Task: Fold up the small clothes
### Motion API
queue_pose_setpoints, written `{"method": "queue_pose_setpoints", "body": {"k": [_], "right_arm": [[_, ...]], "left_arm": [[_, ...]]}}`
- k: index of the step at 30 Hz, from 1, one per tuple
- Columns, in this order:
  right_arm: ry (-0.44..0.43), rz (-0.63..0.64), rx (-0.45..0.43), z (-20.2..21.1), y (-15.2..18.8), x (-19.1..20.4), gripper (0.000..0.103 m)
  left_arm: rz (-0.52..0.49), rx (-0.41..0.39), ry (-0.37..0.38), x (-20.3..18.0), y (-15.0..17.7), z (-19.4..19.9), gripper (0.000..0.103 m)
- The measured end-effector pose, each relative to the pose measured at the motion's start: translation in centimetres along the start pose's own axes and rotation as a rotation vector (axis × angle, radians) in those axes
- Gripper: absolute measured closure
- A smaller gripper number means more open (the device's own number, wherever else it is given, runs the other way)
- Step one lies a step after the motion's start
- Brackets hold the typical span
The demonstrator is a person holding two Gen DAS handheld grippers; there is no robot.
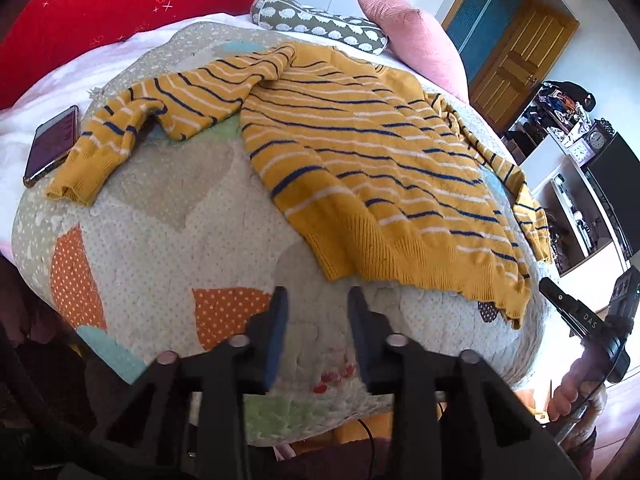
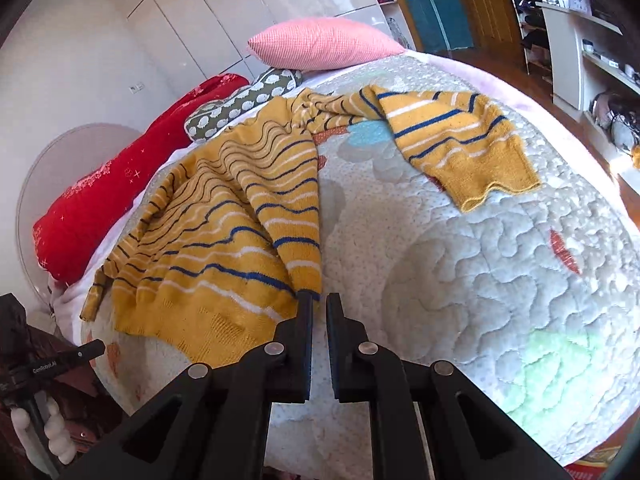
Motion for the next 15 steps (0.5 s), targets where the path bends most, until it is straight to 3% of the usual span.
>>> {"method": "queue_pose_setpoints", "body": {"k": [1,2,3,6,7,8,9,10,15], "right_arm": [[-0.007,-0.007,-0.01,0.5,-0.3,-0.2,0.096],[-0.014,-0.013,-0.02,1.0,-0.5,-0.5,0.094],[-0.015,-0.016,-0.029,1.3,-0.7,-0.6,0.093],[0.006,-0.027,-0.044,1.3,-1.4,-1.0,0.074],[0.017,-0.032,-0.047,1.2,-1.7,-1.2,0.071],[0.033,-0.032,-0.051,1.0,-2.0,-1.4,0.071],[0.053,-0.027,-0.057,0.8,-2.5,-1.7,0.07],[0.082,-0.02,-0.067,0.7,-3.0,-2.1,0.066],[0.209,0.045,-0.118,0.2,-6.4,-3.7,0.043]], "left_arm": [[-0.002,0.0,0.007,-0.2,-0.5,-0.4,0.043],[-0.004,-0.002,0.016,-0.5,-0.9,-0.9,0.038],[-0.007,0.002,0.022,-0.8,-1.4,-1.7,0.037],[0.003,0.053,0.029,-1.5,-2.8,-5.1,0.037],[-0.007,0.072,0.022,-1.8,-3.2,-6.4,0.041],[-0.03,0.078,-0.02,-2.0,-3.4,-6.9,0.063],[-0.061,0.071,-0.073,-2.3,-3.6,-7.0,0.077],[-0.08,0.07,-0.079,-2.5,-3.7,-6.8,0.086],[-0.005,0.037,-0.084,0.2,-3.7,-3.8,0.087]]}}
Point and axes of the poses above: each gripper's, at about its wrist camera, not at the fingertips, and z roughly against the way its jaws point, x to its left, y to its underside, the point moved 1 cm from there along -z, roughly the way its jaws point, and after that the axes turned 1 degree about -z, right-handed, at the moved point
